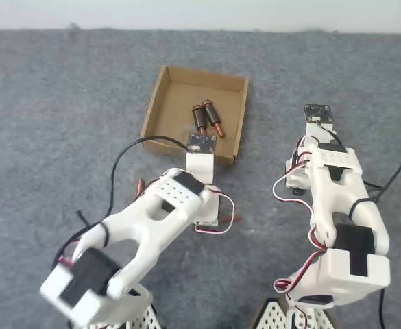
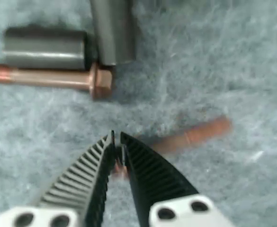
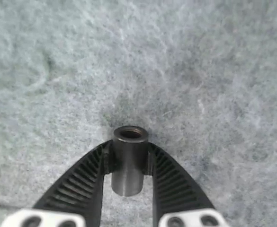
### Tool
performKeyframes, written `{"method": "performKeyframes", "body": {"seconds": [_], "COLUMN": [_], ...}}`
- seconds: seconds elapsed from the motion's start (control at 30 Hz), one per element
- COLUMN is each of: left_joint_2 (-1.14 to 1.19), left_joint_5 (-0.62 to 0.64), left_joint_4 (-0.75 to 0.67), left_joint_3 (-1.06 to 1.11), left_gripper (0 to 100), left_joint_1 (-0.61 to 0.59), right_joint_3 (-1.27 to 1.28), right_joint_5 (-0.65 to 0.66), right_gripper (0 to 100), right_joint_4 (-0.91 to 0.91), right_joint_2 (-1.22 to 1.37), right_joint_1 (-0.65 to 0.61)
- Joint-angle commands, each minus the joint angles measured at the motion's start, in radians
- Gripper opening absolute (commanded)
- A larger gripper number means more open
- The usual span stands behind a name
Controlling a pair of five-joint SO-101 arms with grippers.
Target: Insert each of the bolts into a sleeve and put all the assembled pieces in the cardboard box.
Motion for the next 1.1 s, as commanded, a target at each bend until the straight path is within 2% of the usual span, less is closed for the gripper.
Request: {"method": "performKeyframes", "body": {"seconds": [0.0,0.2,0.37,0.67,0.73,0.9,1.07], "left_joint_2": [0.038,0.037,0.018,-0.436,-0.457,-0.37,-0.282], "left_joint_5": [-0.006,-0.006,-0.005,-0.008,-0.046,-0.233,-0.322], "left_joint_4": [0.011,0.017,0.021,0.029,0.086,0.245,0.284], "left_joint_3": [-0.03,-0.053,-0.07,0.13,0.136,0.062,0.041], "left_gripper": [1,1,1,1,1,1,1], "left_joint_1": [0.002,-0.074,-0.089,-0.081,-0.081,-0.081,-0.054], "right_joint_3": [-0.014,-0.014,-0.014,-0.014,-0.014,-0.014,-0.014], "right_joint_5": [0.017,0.017,0.017,0.017,0.017,0.017,0.017], "right_gripper": [0.6,0.6,0.6,0.6,0.6,0.6,0.6], "right_joint_4": [-0.005,-0.005,-0.005,-0.007,-0.007,-0.007,-0.008], "right_joint_2": [-0.036,-0.036,-0.036,-0.036,-0.035,-0.035,-0.033], "right_joint_1": [-0.012,-0.012,-0.012,-0.012,-0.012,-0.012,-0.012]}}
